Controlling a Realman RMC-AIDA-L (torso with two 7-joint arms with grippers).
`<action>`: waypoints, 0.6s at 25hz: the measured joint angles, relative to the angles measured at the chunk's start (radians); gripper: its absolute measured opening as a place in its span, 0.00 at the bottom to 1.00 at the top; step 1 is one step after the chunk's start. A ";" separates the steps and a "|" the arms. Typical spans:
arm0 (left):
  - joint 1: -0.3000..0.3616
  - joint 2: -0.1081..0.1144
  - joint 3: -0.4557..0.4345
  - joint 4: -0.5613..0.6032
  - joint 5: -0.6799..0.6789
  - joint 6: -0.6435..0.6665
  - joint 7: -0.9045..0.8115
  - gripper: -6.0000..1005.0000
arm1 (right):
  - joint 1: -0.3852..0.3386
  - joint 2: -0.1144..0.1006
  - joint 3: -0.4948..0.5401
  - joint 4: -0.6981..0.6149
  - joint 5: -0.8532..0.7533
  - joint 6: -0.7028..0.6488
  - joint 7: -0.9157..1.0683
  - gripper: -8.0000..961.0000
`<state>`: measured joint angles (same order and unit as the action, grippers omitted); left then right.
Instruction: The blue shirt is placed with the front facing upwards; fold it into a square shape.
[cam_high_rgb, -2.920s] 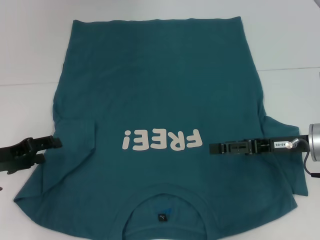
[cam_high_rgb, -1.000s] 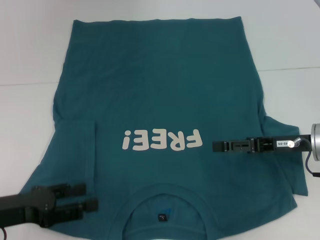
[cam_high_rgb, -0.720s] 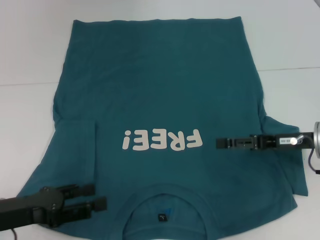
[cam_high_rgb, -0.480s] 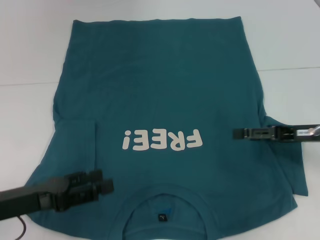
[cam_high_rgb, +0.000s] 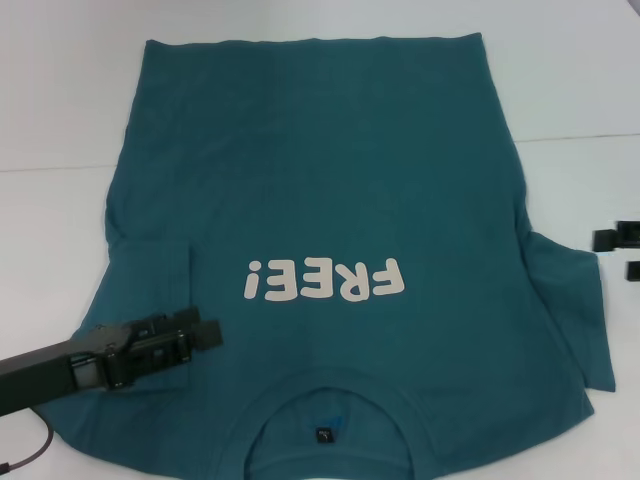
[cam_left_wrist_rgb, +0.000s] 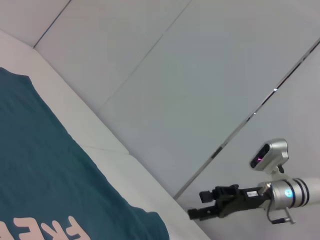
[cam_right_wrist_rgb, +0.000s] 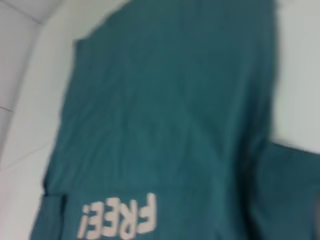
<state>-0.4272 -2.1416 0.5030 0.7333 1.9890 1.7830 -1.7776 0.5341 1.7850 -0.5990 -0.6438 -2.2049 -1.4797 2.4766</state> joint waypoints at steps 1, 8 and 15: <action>0.000 0.000 0.000 0.000 -0.002 -0.001 -0.002 0.75 | 0.009 -0.017 0.000 -0.002 -0.026 -0.012 0.028 0.89; -0.001 -0.003 0.000 0.000 -0.005 -0.001 -0.003 0.75 | 0.069 -0.072 0.006 -0.004 -0.102 -0.046 0.098 0.88; -0.002 -0.004 0.000 0.000 -0.021 -0.004 -0.002 0.75 | 0.090 -0.019 0.003 0.042 -0.226 0.091 0.104 0.88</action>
<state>-0.4295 -2.1461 0.5032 0.7331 1.9683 1.7790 -1.7801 0.6240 1.7656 -0.5958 -0.6023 -2.4308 -1.3891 2.5809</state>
